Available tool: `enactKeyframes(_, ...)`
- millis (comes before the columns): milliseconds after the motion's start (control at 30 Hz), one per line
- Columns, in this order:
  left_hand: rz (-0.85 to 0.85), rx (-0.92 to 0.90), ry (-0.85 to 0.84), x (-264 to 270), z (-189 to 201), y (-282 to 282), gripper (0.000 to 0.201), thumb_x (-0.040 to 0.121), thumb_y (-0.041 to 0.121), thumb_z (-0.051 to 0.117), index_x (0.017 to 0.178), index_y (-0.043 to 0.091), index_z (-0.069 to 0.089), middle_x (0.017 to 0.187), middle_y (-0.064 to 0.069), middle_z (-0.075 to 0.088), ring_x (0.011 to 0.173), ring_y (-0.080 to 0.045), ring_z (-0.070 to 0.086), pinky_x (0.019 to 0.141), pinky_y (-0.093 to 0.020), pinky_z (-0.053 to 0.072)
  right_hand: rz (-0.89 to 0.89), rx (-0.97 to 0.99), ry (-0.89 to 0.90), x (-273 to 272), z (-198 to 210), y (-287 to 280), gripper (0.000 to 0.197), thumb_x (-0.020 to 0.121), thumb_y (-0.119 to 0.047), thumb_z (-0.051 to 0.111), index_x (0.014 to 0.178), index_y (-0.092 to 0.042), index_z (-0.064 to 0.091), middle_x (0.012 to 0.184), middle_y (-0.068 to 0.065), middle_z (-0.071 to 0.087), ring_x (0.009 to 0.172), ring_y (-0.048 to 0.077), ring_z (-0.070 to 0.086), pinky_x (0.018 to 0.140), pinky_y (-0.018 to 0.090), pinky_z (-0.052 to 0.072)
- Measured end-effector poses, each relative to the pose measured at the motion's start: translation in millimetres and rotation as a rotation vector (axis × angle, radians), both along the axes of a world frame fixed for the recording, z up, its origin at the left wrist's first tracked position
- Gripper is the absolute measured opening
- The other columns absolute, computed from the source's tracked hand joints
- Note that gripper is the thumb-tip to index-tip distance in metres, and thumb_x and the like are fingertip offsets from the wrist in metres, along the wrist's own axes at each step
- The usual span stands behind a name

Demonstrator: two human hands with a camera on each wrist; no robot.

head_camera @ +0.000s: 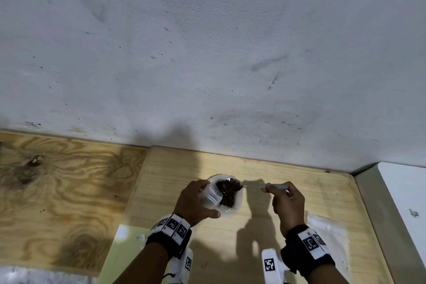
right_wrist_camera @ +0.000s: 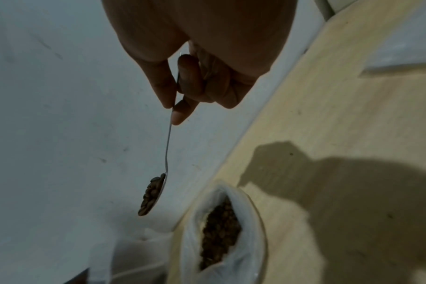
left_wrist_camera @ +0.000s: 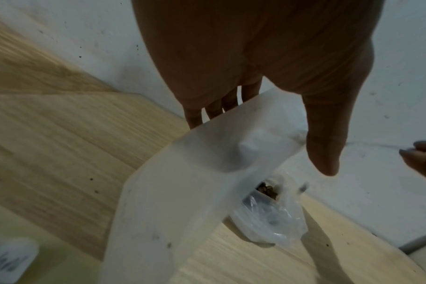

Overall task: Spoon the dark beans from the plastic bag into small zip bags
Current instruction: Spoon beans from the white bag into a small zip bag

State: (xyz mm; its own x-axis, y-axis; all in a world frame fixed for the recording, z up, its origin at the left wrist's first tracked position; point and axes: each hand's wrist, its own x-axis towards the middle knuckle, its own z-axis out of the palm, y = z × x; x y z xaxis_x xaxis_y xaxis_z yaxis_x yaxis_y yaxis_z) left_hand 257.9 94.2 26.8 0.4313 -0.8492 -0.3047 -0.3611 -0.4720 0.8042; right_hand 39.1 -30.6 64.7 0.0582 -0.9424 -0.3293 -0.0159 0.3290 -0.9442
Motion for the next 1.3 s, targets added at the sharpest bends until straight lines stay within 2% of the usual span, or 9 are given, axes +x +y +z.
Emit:
enactKeyframes(133,-0.009,-0.040,-0.012,-5.6,2.6,-2.5,0.089,0.044,0.032,0.097,0.123,0.022,0.057,0.117,0.008,0.058,0.102,-0.011,0.056,0.081,-0.011,0.041,0.037,-0.052,-0.032,5.6,10.7,3.5,0.023,0.084,0.004,0.068,0.074,-0.003,0.050,0.078,0.030,0.068,0.037,0.008,0.034,0.040,0.020,0.028)
enactKeyframes(233,-0.014,-0.061,-0.005,-9.8,6.4,-5.5,0.095,0.035,0.049,0.088,0.122,0.025,0.057,0.116,0.010,0.058,0.102,-0.011,0.057,0.085,-0.019,0.046,0.104,-0.099,-0.018,11.9,6.9,5.2,0.029,0.081,0.003,0.073,0.069,0.000,0.046,0.070,0.033,0.054,0.046,0.015,0.034,0.046,0.024,0.029)
enactKeyframes(333,0.002,-0.087,-0.006,-12.1,6.4,-6.8,0.095,0.031,0.057,0.081,0.118,0.027,0.058,0.115,0.011,0.059,0.102,-0.010,0.058,0.088,-0.026,0.050,0.196,-0.196,0.060,18.6,6.2,10.5,0.037,0.079,-0.004,0.077,0.069,-0.002,0.042,0.072,0.033,0.058,0.055,0.018,0.044,0.054,0.028,0.035)
enactKeyframes(500,0.032,-0.063,0.019,-9.5,4.4,-7.9,0.083,0.042,0.038,0.095,0.115,0.027,0.059,0.112,0.009,0.062,0.101,-0.011,0.060,0.078,-0.013,0.046,0.357,-0.416,0.200,21.3,18.6,23.6,0.024,0.083,-0.011,0.078,0.070,-0.017,0.059,0.052,0.008,0.052,0.046,0.011,0.039,0.051,0.024,0.036)
enactKeyframes(567,0.039,-0.055,0.012,-7.0,3.6,-6.6,0.081,0.046,0.032,0.096,0.117,0.025,0.059,0.112,0.007,0.062,0.100,-0.011,0.060,0.073,-0.007,0.042,0.357,-0.445,0.203,18.2,18.3,23.6,0.023,0.083,-0.011,0.078,0.071,-0.023,0.062,0.055,0.011,0.054,0.048,0.010,0.041,0.052,0.025,0.038)
enactKeyframes(733,0.064,-0.018,-0.009,1.8,-0.3,-0.6,0.084,0.048,0.028,0.095,0.123,0.020,0.057,0.116,0.004,0.059,0.102,-0.015,0.058,0.077,-0.016,0.044,0.112,-0.320,0.179,3.9,-7.9,15.8,0.033,0.081,-0.006,0.077,0.066,-0.019,0.050,0.075,0.020,0.066,0.058,0.021,0.049,0.058,0.031,0.040)
enactKeyframes(933,0.061,0.011,-0.020,7.6,-5.9,2.7,0.085,0.049,0.029,0.095,0.125,0.020,0.057,0.119,0.004,0.059,0.104,-0.016,0.057,0.082,-0.025,0.047,0.120,-0.279,0.336,6.6,-42.5,27.9,0.035,0.086,-0.004,0.073,0.065,-0.013,0.046,0.066,0.008,0.057,0.052,0.006,0.043,0.050,0.017,0.035)
enactKeyframes(1100,0.072,0.003,0.019,8.9,-11.5,1.2,0.086,0.047,0.028,0.095,0.124,0.019,0.057,0.119,0.003,0.060,0.102,-0.015,0.057,0.080,-0.022,0.046,0.109,-0.178,0.358,15.6,-66.8,34.3,0.036,0.085,-0.008,0.074,0.066,-0.012,0.044,0.064,0.002,0.053,0.059,0.008,0.047,0.057,0.026,0.037)
enactKeyframes(1300,0.081,-0.002,0.062,10.9,-16.1,-5.5,0.099,0.032,0.055,0.081,0.122,0.021,0.060,0.115,0.007,0.062,0.103,-0.012,0.059,0.081,-0.019,0.046,0.045,0.054,0.305,31.5,-83.1,34.7,0.040,0.079,-0.006,0.078,0.062,-0.013,0.042,0.060,0.001,0.047,0.060,0.019,0.044,0.062,0.032,0.037)
